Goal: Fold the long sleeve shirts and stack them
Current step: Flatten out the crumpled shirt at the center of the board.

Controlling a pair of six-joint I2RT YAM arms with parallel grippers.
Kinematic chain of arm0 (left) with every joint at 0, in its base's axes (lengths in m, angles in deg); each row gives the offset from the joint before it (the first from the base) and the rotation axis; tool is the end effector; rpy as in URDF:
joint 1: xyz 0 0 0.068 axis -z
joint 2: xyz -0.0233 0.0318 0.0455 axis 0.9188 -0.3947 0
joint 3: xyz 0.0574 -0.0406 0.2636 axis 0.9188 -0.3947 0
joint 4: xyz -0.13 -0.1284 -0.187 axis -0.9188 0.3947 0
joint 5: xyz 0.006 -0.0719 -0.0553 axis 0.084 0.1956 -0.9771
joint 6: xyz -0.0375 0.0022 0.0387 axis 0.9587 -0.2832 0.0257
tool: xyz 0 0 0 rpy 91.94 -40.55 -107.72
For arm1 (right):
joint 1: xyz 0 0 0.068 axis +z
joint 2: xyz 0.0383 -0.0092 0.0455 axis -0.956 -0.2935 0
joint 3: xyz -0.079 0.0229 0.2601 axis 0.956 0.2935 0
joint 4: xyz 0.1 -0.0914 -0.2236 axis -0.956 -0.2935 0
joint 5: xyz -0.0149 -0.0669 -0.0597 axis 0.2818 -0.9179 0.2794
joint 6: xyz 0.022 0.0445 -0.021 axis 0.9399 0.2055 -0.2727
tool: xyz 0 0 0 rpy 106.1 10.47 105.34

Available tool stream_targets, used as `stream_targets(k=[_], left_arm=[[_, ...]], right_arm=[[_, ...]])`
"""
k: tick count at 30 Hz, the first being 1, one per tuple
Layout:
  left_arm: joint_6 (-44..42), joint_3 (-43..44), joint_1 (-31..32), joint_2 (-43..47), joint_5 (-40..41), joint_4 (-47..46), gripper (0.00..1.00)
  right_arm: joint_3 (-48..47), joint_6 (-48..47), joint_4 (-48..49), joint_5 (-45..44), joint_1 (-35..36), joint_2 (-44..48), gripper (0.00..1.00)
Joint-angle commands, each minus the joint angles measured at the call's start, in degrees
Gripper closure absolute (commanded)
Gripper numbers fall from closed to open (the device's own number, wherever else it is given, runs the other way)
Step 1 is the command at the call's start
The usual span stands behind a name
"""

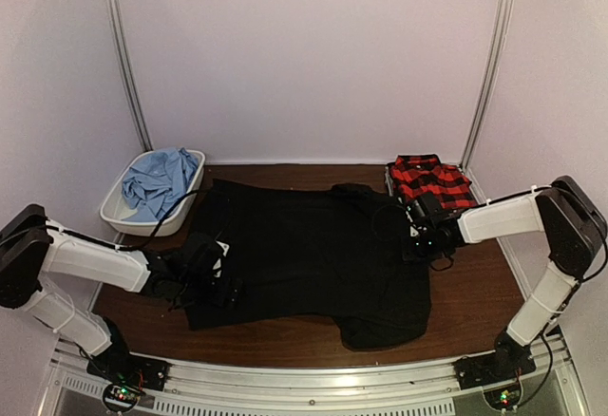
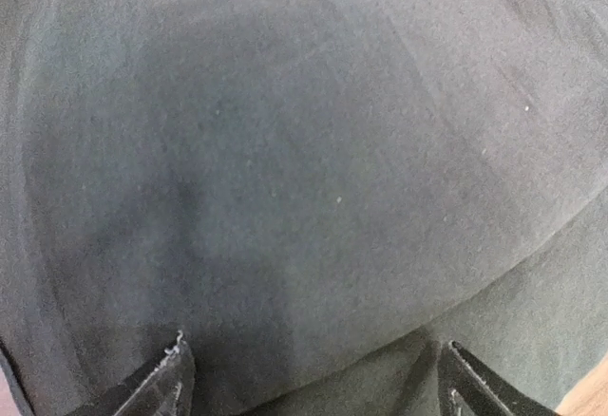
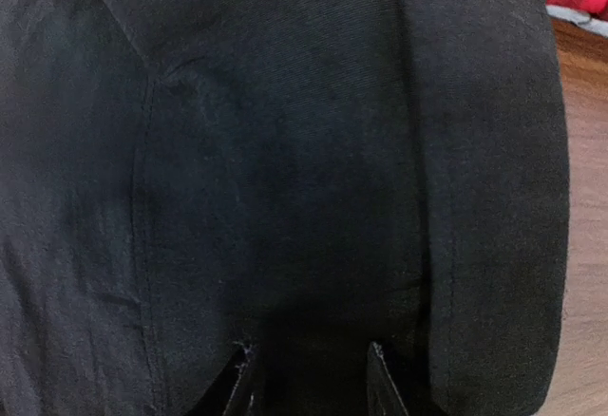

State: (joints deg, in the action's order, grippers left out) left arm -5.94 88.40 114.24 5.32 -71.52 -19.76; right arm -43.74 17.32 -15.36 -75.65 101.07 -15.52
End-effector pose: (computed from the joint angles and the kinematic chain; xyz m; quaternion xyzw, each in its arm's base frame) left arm 0.1690 -0.1736 0.1295 0.1028 0.9418 -0.1200 0.2968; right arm 0.2722 0.1441 0.1387 -0.0360 0.9671 0.0926 0.2340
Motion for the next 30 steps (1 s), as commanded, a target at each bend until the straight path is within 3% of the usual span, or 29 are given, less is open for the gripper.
stream_targets(k=[1, 9, 13, 16, 21, 30], left_arm=[[0.64, -1.08, 0.24, 1.71, -1.05, 4.68, 0.09], [0.48, -0.71, 0.24, 8.05, -4.12, 10.49, 0.09], [0.96, -0.62, 0.23, 12.5, -5.84, 10.64, 0.1], [0.6, 0.55, 0.22, 14.27, -5.36, 10.27, 0.1], [-0.24, 3.29, 0.24, 14.95, -3.32, 8.72, 0.09], [-1.94, 8.95, 0.24, 9.47, -2.39, 7.03, 0.09]], right_arm=[[7.18, 7.52, -1.06, 3.29, -0.25, 1.88, 0.61], [15.19, 15.29, -2.81, 4.99, 1.75, 11.71, 0.62], [11.58, 11.52, -4.95, 2.7, 2.12, 16.93, 0.57], [6.03, 4.82, -4.86, 2.58, 2.16, 17.96, 0.46], [-7.16, -4.41, -6.06, 1.36, 2.11, 10.66, 0.31], [-32.57, -4.32, -10.2, 0.53, 1.76, -9.91, 0.3]])
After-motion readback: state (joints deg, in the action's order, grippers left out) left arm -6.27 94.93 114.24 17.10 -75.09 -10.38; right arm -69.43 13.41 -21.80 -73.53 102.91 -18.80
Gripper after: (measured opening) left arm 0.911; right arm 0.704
